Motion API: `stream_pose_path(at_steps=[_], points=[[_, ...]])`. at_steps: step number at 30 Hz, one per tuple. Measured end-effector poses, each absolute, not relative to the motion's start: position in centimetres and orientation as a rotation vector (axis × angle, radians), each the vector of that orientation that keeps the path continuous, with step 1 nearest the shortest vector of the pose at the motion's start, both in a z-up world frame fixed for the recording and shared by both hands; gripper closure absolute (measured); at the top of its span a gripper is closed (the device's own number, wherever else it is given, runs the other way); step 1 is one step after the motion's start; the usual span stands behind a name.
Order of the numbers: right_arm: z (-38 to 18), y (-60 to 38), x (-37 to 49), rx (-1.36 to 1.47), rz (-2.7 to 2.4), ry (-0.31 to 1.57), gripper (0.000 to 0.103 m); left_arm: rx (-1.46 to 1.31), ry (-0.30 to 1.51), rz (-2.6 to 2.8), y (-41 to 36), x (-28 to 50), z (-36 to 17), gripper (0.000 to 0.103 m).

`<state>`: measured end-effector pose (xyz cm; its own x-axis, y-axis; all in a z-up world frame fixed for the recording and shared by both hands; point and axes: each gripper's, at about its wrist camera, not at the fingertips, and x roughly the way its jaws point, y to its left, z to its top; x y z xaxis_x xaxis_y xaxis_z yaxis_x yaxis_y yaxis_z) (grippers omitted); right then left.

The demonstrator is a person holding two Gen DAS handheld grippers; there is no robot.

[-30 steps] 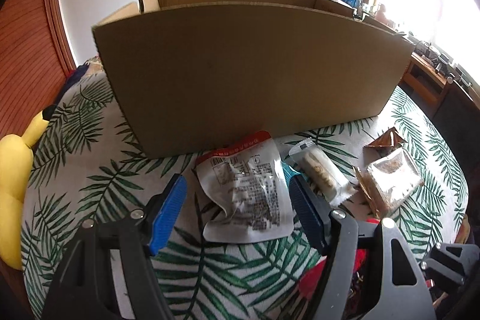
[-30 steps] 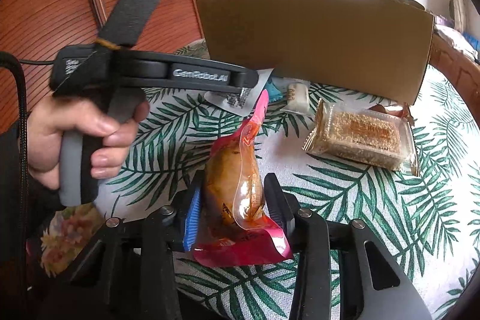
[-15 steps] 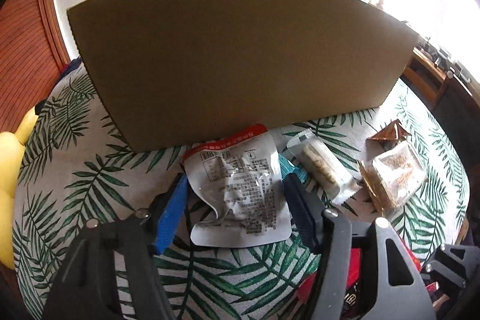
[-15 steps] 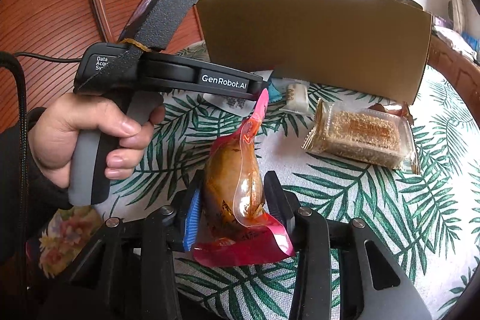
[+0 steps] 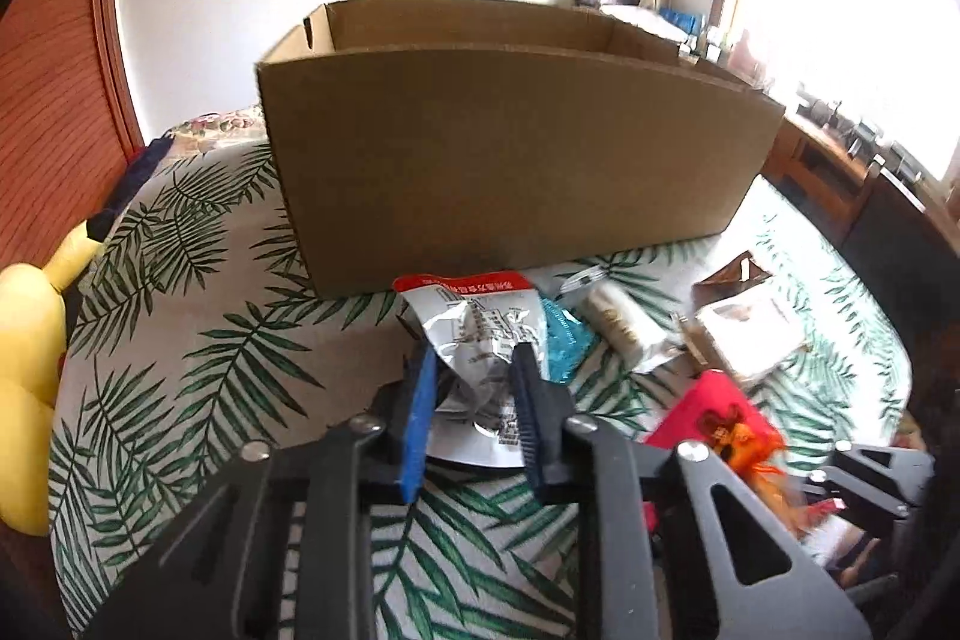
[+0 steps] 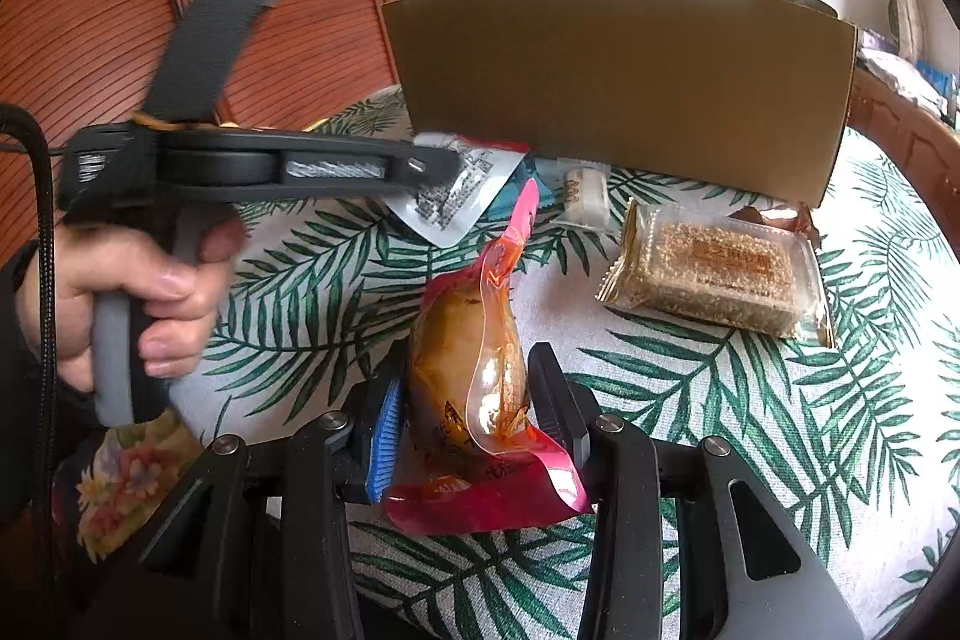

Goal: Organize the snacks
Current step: 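Grasp the white printed bag with left tool while right tool holds the pink packet, then carry both packets over the box and open both tools to drop them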

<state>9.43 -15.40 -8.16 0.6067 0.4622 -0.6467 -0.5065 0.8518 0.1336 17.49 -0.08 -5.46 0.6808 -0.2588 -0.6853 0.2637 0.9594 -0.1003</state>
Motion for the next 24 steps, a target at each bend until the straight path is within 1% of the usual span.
stream_pose_path(at_steps=[1,3,6,7,8,10,18,24], points=[[-8.1,-15.4,9.4,-0.066,0.558,0.727,0.065,0.006,0.762,-0.298,0.0,17.2,-5.3,0.088],[-8.1,-15.3,9.4,-0.072,0.553,0.724,0.067,0.018,0.761,-0.303,-0.2,16.8,-5.1,0.088],[-8.1,-15.3,9.6,-0.068,0.552,0.725,0.067,0.03,0.745,-0.308,-0.8,16.3,-4.9,0.09],[-8.0,-15.3,9.7,-0.065,0.552,0.724,0.067,0.033,0.739,-0.31,-1.1,16.1,-4.8,0.092],[-8.1,-15.4,9.8,-0.064,0.552,0.723,0.067,0.038,0.73,-0.311,-1.1,15.9,-4.7,0.099],[-8.0,-15.4,9.6,-0.063,0.551,0.72,0.067,0.047,0.716,-0.32,-1.4,15.3,-4.2,0.103],[-8.1,-15.9,9.3,-0.053,0.548,0.717,0.067,0.102,0.697,-0.343,-2.8,14.3,-3.8,0.103],[-8.2,-16.0,9.2,-0.049,0.536,0.712,0.067,0.078,0.686,-0.341,-2.3,14.2,-3.2,0.103]])
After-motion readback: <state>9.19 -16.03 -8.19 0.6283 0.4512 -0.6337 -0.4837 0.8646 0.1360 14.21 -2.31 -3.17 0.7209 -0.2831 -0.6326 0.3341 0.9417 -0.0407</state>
